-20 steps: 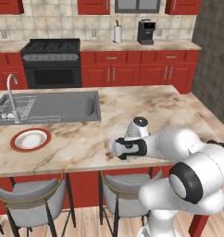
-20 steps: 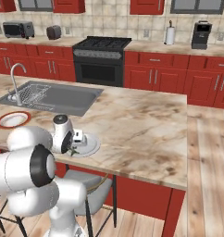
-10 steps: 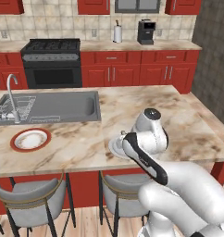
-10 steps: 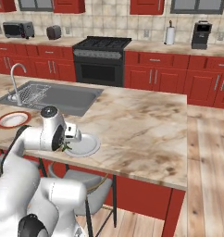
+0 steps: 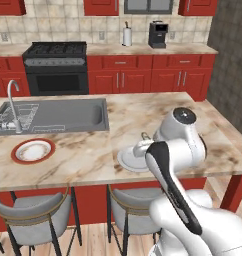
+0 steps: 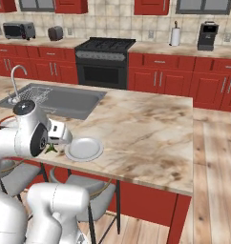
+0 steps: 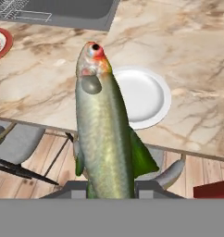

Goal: Transport the fish and onion to the fridge. Place the fish on the rack containing meat and place the onion on the rack containing the vegetable, ensuring meats and vegetables are on different racks.

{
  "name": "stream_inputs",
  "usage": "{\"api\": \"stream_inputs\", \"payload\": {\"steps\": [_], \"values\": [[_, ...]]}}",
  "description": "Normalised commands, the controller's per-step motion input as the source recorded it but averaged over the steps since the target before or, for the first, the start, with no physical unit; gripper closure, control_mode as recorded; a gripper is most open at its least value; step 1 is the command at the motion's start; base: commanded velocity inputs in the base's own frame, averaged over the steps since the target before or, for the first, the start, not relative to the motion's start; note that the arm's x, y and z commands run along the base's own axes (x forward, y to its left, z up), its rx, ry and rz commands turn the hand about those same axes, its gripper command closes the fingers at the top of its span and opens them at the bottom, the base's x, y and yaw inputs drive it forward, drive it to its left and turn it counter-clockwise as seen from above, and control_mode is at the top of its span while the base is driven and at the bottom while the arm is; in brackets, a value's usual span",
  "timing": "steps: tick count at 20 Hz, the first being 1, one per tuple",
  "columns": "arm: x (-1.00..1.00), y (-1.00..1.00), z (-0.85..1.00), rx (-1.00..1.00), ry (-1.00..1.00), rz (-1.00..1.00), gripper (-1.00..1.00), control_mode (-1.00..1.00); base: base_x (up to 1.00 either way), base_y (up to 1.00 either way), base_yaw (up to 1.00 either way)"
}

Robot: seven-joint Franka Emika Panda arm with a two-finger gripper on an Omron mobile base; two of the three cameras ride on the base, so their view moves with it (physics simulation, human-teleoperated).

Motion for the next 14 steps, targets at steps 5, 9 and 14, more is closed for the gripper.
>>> {"api": "stream_inputs", "payload": {"steps": [5,9,14], "values": [[-0.91,-0.16,1.00,0.03,0.00,-0.07,1.00,-1.00,0.00,0.00,0.00],[-0.84,-0.12,0.99,0.02,-0.03,-0.01,1.00,-1.00,0.00,0.00,0.00],[-0.61,0.00,0.99,0.00,-0.01,0.00,1.00,-1.00,0.00,0.00,0.00]]}}
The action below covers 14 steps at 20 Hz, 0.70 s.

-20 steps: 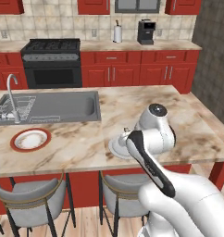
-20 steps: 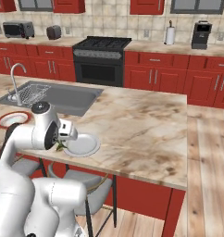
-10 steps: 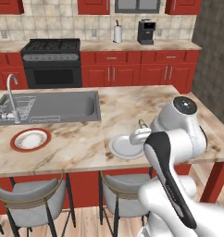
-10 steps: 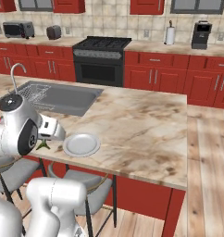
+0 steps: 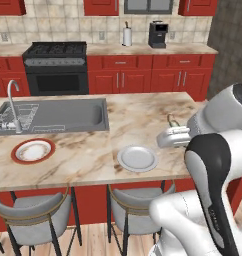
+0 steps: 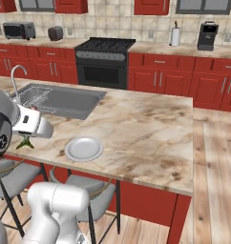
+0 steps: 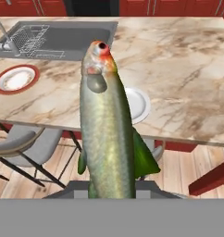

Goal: Transport the fish and onion to the fridge. Place the fish on the rack containing meat and place the onion on the rack containing the vegetable, ensuring meats and vegetables are on different racks.

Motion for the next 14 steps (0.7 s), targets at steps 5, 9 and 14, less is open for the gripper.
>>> {"api": "stream_inputs", "payload": {"steps": [5,9,14], "values": [[-0.80,0.00,0.96,0.00,-0.08,0.00,1.00,-1.00,0.00,0.00,0.00],[-0.94,-0.11,0.43,0.00,-0.19,0.00,1.00,-1.00,0.00,0.00,0.00],[-0.32,-0.30,-0.03,0.00,-0.25,0.04,1.00,-1.00,0.00,0.00,0.00]]}}
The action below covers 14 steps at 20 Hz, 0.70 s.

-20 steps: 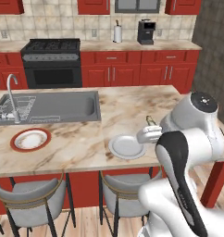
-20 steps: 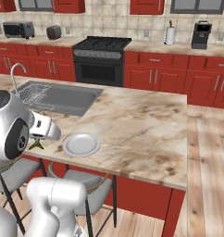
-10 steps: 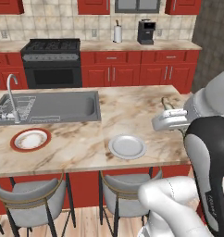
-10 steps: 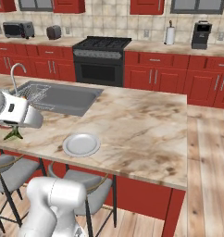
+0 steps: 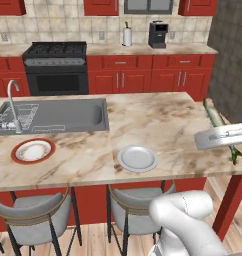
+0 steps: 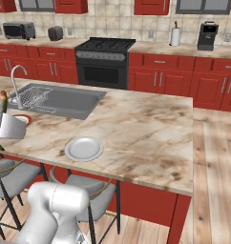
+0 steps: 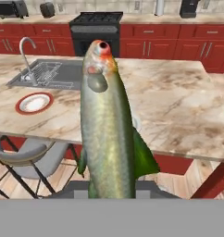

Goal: Transport the fish and onion to the fridge. Place the fish on the rack containing meat and place the onion on the rack containing the vegetable, ensuring meats and vegetables are on different racks.

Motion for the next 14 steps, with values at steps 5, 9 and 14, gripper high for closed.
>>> {"api": "stream_inputs", "payload": {"steps": [5,9,14], "values": [[0.00,-0.24,0.13,0.00,-0.35,0.09,1.00,-1.00,0.00,0.00,0.00],[0.01,-0.01,0.04,0.00,-0.08,0.02,1.00,-1.00,0.00,0.00,0.00],[0.10,0.02,0.00,0.00,-0.04,0.00,1.00,-1.00,0.00,0.00,0.00]]}}
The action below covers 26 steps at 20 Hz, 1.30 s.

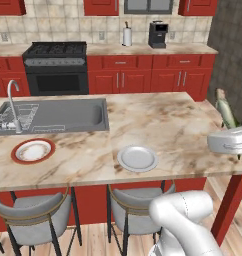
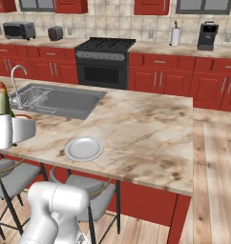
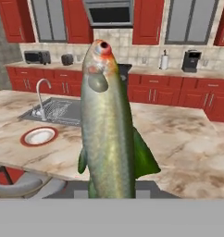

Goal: Transport the fish and onion to the fridge. Place the fish on the rack containing meat and place the onion on the rack containing the vegetable, ensuring meats and vegetables are on different racks.

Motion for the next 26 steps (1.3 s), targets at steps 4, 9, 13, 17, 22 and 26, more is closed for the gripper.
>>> {"api": "stream_inputs", "payload": {"steps": [4,9,13,17,22,26], "values": [[0.04,0.14,0.00,0.00,-0.02,0.00,1.00,1.00,0.00,0.45,0.06],[0.00,0.00,0.00,0.00,0.00,0.00,1.00,1.00,-0.21,1.00,0.22],[0.00,0.00,0.00,0.00,0.00,0.00,1.00,1.00,-0.22,1.00,0.36],[0.00,0.00,0.00,0.00,0.00,0.00,1.00,1.00,-0.02,1.00,0.54],[0.00,0.00,0.00,0.00,0.00,0.00,1.00,1.00,0.00,1.00,0.65],[0.00,0.00,0.00,0.00,0.00,0.00,1.00,1.00,0.00,1.00,0.60]]}}
